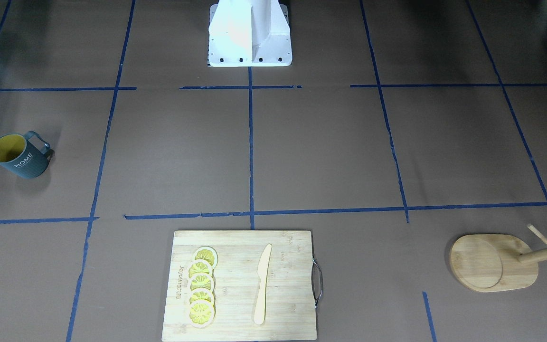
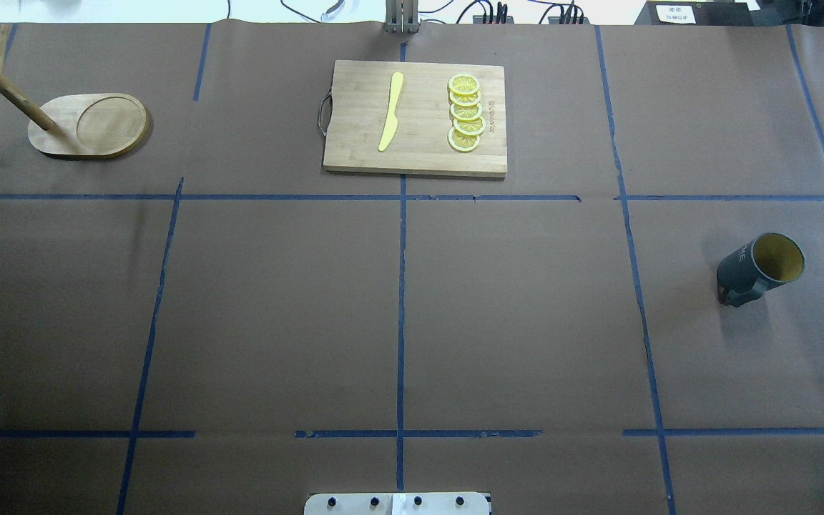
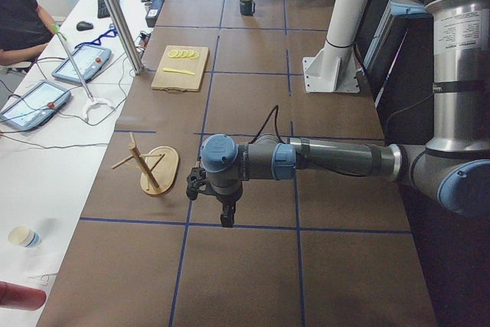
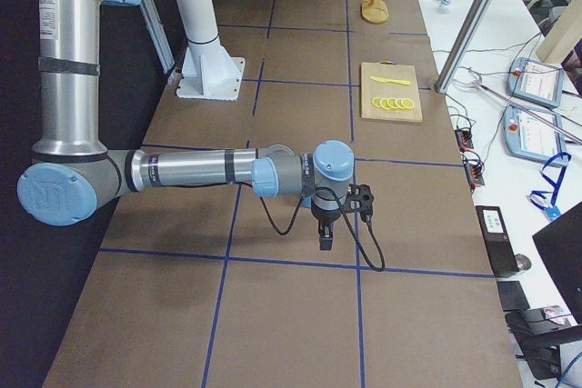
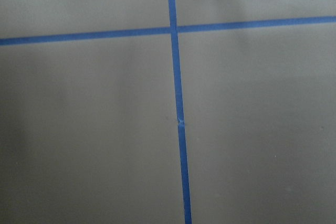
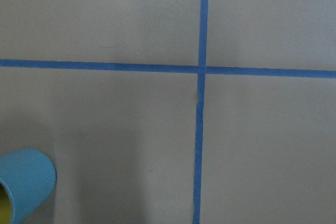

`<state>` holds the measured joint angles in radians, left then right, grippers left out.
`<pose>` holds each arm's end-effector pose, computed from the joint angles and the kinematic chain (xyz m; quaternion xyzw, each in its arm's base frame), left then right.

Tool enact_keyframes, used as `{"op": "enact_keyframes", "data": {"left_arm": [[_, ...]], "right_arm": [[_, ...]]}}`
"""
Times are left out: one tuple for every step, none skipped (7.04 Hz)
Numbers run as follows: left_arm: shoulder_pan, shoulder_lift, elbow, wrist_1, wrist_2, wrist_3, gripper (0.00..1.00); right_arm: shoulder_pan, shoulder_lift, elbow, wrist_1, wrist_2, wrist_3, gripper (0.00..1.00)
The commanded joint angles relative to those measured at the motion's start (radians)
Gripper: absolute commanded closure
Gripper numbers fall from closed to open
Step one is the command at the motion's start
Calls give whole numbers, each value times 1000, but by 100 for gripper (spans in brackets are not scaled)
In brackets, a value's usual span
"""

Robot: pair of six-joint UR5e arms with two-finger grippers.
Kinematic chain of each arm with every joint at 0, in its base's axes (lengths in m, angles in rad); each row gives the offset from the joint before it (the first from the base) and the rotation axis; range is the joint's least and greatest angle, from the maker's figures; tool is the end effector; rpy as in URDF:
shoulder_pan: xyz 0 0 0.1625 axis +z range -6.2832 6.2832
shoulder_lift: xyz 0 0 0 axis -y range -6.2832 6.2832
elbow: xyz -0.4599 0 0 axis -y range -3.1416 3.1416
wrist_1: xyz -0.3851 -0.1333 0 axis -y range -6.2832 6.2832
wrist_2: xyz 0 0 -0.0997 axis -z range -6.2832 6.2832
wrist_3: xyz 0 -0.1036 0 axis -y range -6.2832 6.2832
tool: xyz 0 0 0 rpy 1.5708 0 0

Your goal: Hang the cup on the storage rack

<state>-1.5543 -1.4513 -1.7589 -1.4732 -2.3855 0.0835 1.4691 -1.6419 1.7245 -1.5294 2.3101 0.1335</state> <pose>-0.0509 -0.4279 0.6667 0.0000 0.3964 0.0401 0.9172 0.0165 -0.4636 0.6531 0.0151 -0.3649 -0.0076 0.9309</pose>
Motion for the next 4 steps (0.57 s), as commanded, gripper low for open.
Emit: {"op": "enact_keyframes", "data": {"left_arm": [[3, -4, 2, -2, 2, -2, 0], [2, 3, -5, -3, 2, -1, 0], [3, 3, -1, -3, 2, 1, 0], [3, 3, 1, -4, 2, 1, 0]], "right_arm": [[-1, -2, 0, 0, 0, -2, 0], [-1, -3, -6, 0, -3, 0, 0], [-1, -7, -6, 0, -3, 2, 0], [-1, -9, -3, 0, -3, 2, 0]]}}
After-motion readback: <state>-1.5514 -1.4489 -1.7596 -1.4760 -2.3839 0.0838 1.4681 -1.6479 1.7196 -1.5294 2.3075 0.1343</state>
